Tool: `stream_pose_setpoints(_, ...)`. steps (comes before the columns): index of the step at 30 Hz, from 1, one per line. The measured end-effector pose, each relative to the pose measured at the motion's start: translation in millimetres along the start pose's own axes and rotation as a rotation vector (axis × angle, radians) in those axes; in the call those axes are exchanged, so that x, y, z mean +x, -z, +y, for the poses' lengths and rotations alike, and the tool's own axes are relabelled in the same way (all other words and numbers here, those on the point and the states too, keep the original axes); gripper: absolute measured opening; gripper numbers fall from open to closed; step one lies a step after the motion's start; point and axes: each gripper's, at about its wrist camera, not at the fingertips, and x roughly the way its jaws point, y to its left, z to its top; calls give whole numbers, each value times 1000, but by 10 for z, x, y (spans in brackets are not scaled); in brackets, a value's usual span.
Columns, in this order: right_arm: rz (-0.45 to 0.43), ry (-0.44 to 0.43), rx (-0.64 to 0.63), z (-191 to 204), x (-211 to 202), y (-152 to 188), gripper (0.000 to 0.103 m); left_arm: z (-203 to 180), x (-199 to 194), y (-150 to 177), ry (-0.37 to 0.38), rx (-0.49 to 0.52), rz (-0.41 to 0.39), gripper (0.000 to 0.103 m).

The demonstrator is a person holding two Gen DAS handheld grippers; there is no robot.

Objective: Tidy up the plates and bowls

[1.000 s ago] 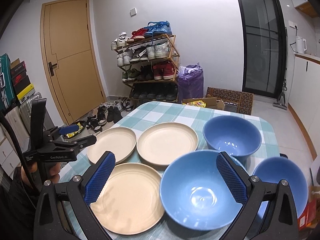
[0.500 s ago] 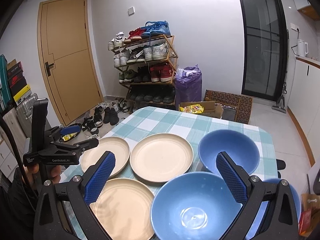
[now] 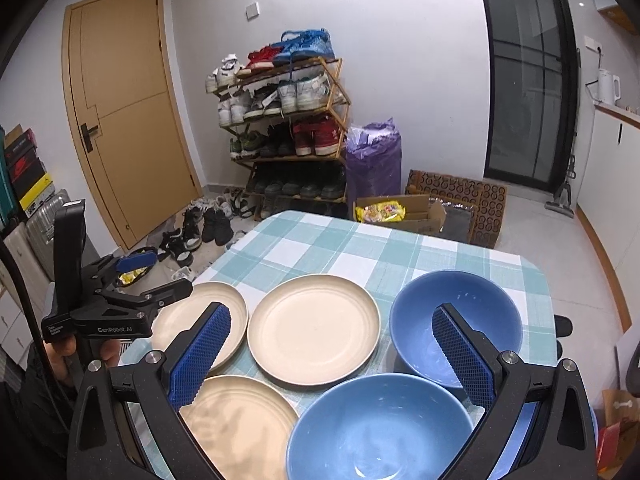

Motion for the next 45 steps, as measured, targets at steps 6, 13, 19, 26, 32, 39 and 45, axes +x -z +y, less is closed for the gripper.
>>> stream_pose_setpoints(6,63,1,34,-57,234,-100,103,24,120,-63,3,24,19,103)
stream_pose_setpoints(13,141,-16,40,-37,549,-168,103,41,304,-83,19,43,52,103)
stream_pose_setpoints(19,173,-43,49,-10,768,-217,103,76,433,-94,28,43,68,103)
stream_pose_setpoints(26,220,-67,46,16,1003,-238,93,93,565,-98,27,59,90,103)
stream_pose_setpoints(32,275,-87,50,29,1217,-206,84,77,646,-75,32,79,110,100)
stream_pose_setpoints(39,346,-51,37,30,1456,-154,75,66,805,-42,37,95,151,81)
stream_pose_setpoints(45,409,-16,31,10,1660,-97,72,69,1001,3,46,101,204,65)
